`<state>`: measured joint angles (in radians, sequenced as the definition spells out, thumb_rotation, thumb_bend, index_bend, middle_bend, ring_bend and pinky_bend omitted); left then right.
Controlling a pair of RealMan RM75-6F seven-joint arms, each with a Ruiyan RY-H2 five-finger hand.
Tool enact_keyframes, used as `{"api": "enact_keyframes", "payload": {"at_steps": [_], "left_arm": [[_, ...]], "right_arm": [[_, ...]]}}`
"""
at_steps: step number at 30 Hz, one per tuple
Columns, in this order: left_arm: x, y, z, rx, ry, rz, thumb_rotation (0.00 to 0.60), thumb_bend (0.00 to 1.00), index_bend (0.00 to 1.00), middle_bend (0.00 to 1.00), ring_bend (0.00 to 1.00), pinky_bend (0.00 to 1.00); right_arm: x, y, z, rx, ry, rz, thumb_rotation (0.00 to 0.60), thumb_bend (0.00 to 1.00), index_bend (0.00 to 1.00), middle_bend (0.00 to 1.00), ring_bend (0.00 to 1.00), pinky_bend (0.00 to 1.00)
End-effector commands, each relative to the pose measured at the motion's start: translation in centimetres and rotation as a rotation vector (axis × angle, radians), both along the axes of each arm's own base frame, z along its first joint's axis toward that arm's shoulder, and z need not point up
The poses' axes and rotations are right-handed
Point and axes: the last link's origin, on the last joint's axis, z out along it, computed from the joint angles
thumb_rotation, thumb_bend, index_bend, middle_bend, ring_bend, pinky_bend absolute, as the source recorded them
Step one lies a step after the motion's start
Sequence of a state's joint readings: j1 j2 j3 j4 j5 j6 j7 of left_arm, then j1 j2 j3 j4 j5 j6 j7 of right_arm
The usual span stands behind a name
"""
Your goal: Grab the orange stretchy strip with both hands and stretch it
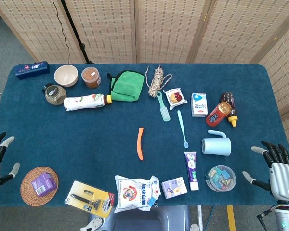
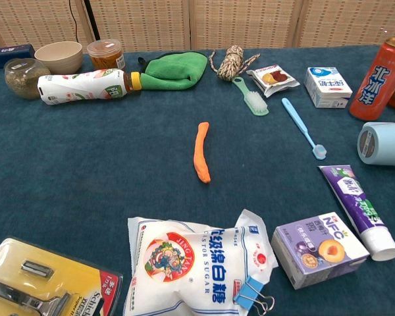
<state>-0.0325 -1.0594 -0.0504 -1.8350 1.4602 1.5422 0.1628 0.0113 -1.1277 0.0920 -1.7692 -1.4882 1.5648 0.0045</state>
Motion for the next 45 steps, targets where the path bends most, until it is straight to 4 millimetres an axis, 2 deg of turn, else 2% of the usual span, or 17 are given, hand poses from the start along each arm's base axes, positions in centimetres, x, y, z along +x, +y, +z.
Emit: {"api": "enact_keyframes", "payload": {"at_steps": [1, 32, 41, 45], "left_arm": [[0.0, 0.0, 0.0, -0.001, 0.000, 0.001, 0.600, 0.31, 0.17, 0.08, 0.10, 0.04], [0.3, 0.1, 0.3, -0.016, 0.008, -0.027, 0.600, 0.31, 0.18, 0.08, 0.11, 0.04], [0.4, 0.2, 0.6, -0.032, 0.009, -0.043, 0.600, 0.31, 0.20, 0.09, 0.11, 0.04], [0.4, 0.2, 0.7, -0.035, 0.006, -0.047, 0.600, 0.31, 0.20, 0.09, 0.11, 0.04]], "right_arm": [[0.0, 0.0, 0.0, 0.001, 0.000, -0.001, 0.600, 0.18, 0.29, 0.15, 0.13, 0.05], [0.4, -0.5, 0.2, 0.023, -0.028, 0.041, 0.600, 0.18, 0.29, 0.15, 0.13, 0.09], [0.8, -2.2, 0.7, 0.082, -0.118, 0.101, 0.600, 0.18, 0.32, 0.16, 0.13, 0.10], [1.7, -3.4, 0.7, 0.109, -0.134, 0.155, 0.600, 0.18, 0.34, 0.16, 0.13, 0.09]]}}
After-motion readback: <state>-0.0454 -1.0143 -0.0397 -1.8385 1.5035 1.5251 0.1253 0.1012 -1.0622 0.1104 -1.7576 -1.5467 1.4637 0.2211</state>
